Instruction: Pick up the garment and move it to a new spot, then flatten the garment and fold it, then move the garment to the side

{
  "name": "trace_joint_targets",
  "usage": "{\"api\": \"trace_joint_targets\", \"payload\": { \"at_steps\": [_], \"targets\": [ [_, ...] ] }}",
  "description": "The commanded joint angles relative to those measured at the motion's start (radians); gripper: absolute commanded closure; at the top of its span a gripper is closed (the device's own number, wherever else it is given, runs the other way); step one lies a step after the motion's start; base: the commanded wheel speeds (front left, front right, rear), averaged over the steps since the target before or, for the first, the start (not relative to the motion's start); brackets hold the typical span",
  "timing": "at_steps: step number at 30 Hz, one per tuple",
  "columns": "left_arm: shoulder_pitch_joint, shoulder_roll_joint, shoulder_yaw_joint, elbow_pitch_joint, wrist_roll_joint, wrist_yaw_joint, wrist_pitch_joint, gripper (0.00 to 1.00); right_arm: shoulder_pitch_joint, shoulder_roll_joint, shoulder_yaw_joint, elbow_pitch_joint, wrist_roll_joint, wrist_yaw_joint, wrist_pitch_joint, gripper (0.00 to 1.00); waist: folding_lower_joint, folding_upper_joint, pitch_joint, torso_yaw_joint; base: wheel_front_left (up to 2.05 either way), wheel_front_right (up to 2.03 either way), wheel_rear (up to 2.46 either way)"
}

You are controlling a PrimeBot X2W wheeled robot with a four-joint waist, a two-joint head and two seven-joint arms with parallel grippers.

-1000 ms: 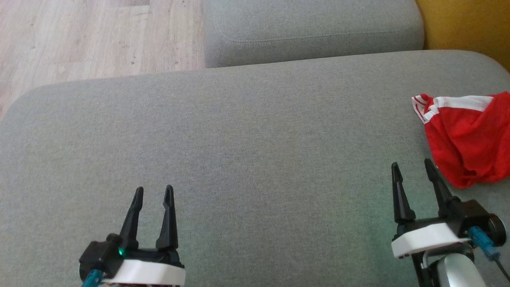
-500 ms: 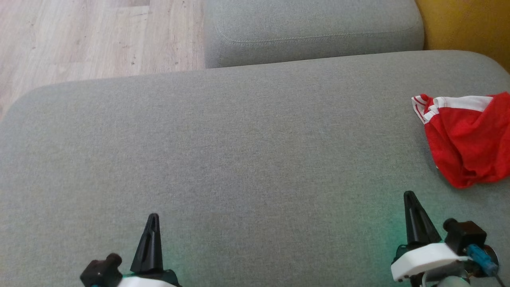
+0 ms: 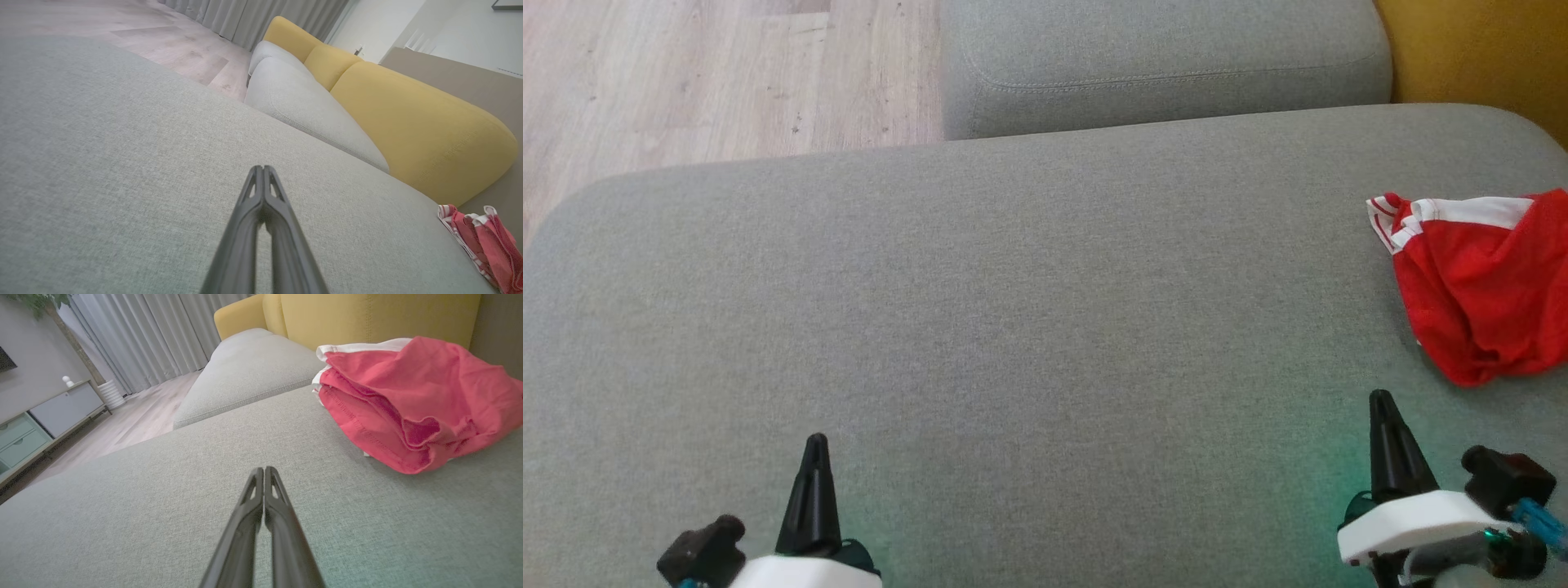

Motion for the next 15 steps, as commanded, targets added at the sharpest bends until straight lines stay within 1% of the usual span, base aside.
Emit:
{"api": "trace_joint_targets", "payload": {
  "at_steps": [1,15],
  "targets": [
    [-0.047,0.009,0.02,-0.029,-0.03,-0.001,0.007,1.0,-0.053,-0.002,-0.003,-0.039,0.037,0.002,0.007,1.0,0.0,0.0,0.0,0.0,0.0,0.0,0.0],
    [-0.063,0.013,0.043,-0.032,-0.166,-0.002,0.041,1.0,-0.063,-0.002,-0.013,-0.047,0.202,0.002,0.045,1.0,0.0,0.0,-0.001,0.001,0.0,0.0,0.0]
  ]
}}
